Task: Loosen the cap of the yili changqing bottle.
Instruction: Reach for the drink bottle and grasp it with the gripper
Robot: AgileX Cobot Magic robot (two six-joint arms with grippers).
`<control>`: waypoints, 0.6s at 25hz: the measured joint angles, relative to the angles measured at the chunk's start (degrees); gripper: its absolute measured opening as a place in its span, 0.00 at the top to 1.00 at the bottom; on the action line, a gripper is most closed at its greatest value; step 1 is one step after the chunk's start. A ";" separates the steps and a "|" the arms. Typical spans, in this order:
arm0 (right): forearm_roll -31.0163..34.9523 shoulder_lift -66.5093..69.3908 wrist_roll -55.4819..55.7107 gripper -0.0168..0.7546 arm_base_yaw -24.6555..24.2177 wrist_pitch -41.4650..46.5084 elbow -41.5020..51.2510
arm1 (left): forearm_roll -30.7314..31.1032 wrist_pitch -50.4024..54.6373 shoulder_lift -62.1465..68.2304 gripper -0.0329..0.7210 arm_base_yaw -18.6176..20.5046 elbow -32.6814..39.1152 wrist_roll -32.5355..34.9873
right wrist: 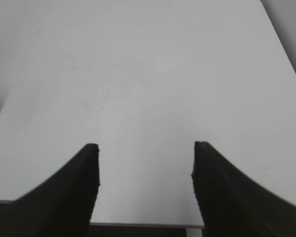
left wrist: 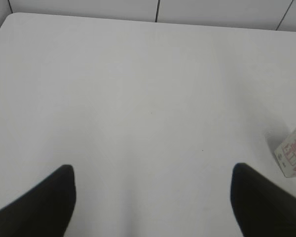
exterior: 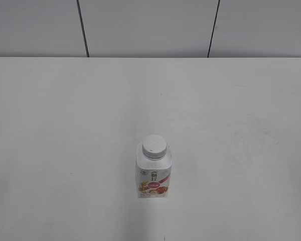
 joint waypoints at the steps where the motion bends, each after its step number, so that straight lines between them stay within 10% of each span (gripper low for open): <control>1: 0.00 0.00 0.00 0.36 0.00 0.00 0.00 | 0.00 0.00 0.00 0.18 0.00 0.00 0.00; 15: 0.00 0.00 0.00 0.36 0.00 0.00 0.00 | 0.31 -1.84 0.94 0.19 0.00 -0.92 2.59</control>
